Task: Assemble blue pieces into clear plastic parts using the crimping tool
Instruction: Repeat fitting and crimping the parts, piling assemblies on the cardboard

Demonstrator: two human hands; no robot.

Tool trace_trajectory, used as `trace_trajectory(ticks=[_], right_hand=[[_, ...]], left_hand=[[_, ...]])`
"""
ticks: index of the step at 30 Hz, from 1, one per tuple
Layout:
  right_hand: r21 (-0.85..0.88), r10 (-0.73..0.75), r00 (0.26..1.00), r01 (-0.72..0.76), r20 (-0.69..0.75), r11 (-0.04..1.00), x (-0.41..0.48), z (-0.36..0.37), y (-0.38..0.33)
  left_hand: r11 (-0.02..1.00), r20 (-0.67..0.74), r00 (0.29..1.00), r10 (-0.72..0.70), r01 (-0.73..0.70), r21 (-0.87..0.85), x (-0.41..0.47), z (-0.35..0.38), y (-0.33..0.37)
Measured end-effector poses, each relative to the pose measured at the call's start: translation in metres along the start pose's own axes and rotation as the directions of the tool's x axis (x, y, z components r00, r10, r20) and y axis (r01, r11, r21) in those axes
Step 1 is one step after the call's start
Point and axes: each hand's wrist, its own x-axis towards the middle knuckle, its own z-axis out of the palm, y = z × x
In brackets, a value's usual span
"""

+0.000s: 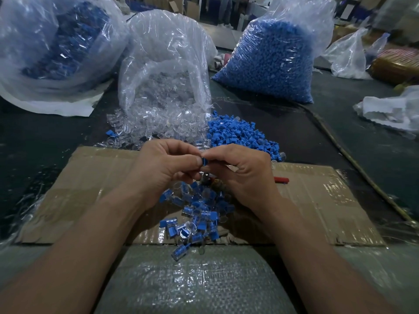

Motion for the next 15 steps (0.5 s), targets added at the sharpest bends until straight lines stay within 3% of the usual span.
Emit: trace_trajectory(ticks=[15], right_hand=[[-0.025, -0.033, 0.999, 0.033, -0.03, 0.999, 0.0008, 0.0004, -0.0012]], left_hand=[[1.0, 0.023, 1.0, -0.004, 0.005, -0.011, 0.0027, -0.0026, -0.0041]])
